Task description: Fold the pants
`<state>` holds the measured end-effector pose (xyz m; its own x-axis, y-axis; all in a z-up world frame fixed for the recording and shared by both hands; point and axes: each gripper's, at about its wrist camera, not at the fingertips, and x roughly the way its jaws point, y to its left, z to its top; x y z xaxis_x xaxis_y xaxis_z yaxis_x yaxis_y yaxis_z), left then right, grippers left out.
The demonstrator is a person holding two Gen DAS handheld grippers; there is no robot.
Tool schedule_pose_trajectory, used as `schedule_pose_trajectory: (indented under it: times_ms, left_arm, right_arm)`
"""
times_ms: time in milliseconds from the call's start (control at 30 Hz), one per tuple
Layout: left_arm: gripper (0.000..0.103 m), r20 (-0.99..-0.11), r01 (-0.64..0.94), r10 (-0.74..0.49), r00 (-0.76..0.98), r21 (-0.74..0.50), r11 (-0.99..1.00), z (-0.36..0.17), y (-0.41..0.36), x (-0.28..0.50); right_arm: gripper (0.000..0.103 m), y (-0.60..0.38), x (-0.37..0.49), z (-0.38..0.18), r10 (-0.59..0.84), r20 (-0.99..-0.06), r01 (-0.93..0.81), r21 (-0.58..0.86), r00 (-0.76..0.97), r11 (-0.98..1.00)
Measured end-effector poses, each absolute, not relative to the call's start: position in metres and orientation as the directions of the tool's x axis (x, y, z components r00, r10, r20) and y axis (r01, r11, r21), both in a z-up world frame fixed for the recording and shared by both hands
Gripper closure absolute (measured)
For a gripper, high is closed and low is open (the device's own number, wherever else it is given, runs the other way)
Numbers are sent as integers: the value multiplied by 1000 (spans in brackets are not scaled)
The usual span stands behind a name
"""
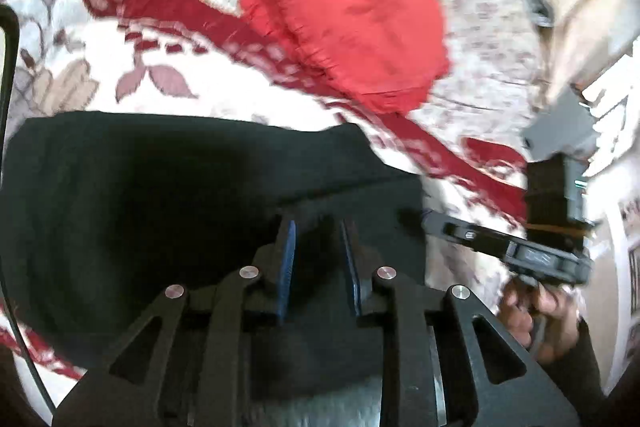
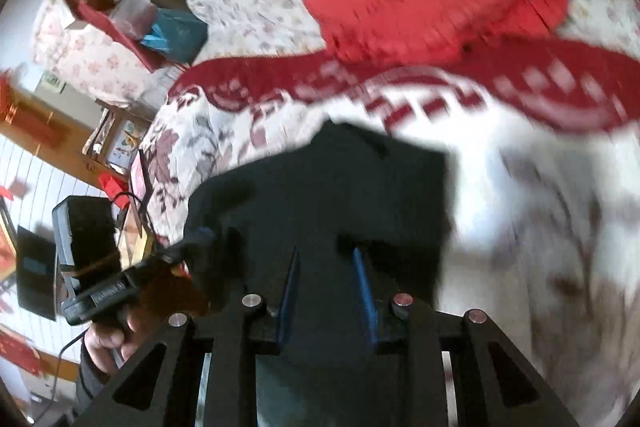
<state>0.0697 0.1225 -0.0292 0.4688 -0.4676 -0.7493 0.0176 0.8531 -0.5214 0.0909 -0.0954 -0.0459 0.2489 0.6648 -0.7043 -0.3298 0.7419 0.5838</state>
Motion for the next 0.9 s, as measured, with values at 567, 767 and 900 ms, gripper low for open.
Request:
schedule_pose_trajectory:
  times_ms: [567,767,900]
  left_arm:
    - [34,-506,-167,-442,741,-776,608,-19,264,-57]
    - [34,-421,-327,-425,801,-903,279,-94,311,-100]
    - [34,-378,-329,-447,811,-926,186,-120,303,-92]
  right_arm:
    - [85,-154,45,-20,630,-659,-371,510,411,776]
    - [85,-187,5,-44,632,-644,-287,566,431,773]
    - [85,-202,6,-47,630,-622,-219,609,464,763]
